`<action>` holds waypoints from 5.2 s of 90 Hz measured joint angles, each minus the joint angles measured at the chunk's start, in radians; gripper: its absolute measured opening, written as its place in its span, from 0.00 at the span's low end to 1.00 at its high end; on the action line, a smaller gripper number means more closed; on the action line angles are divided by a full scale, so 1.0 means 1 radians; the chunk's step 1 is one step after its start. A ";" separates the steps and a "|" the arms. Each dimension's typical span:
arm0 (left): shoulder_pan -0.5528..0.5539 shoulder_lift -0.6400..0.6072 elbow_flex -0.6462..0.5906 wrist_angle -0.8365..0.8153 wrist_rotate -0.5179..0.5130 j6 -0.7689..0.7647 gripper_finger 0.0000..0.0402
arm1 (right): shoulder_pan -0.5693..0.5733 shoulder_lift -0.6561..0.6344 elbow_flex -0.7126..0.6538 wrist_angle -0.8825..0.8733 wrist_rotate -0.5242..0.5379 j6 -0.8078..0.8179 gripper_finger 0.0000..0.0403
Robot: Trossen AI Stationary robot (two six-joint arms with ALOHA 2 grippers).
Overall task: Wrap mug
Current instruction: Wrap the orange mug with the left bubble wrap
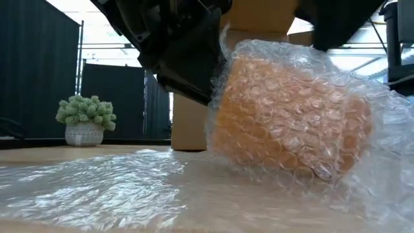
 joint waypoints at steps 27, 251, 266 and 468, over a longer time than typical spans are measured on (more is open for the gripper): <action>0.005 0.000 0.000 0.039 0.120 0.024 0.24 | 0.010 -0.013 -0.305 0.536 0.134 -0.032 0.51; 0.027 -0.001 0.272 -0.363 0.095 0.079 0.24 | -0.099 -0.112 -0.318 0.612 0.097 -0.131 0.51; 0.028 0.039 0.273 -0.318 0.052 0.077 0.24 | -0.094 -0.112 -0.319 0.604 0.094 -0.142 0.51; 0.027 -0.081 0.314 -0.676 0.080 0.233 0.24 | -0.143 -0.007 -0.145 0.304 0.048 -0.153 0.51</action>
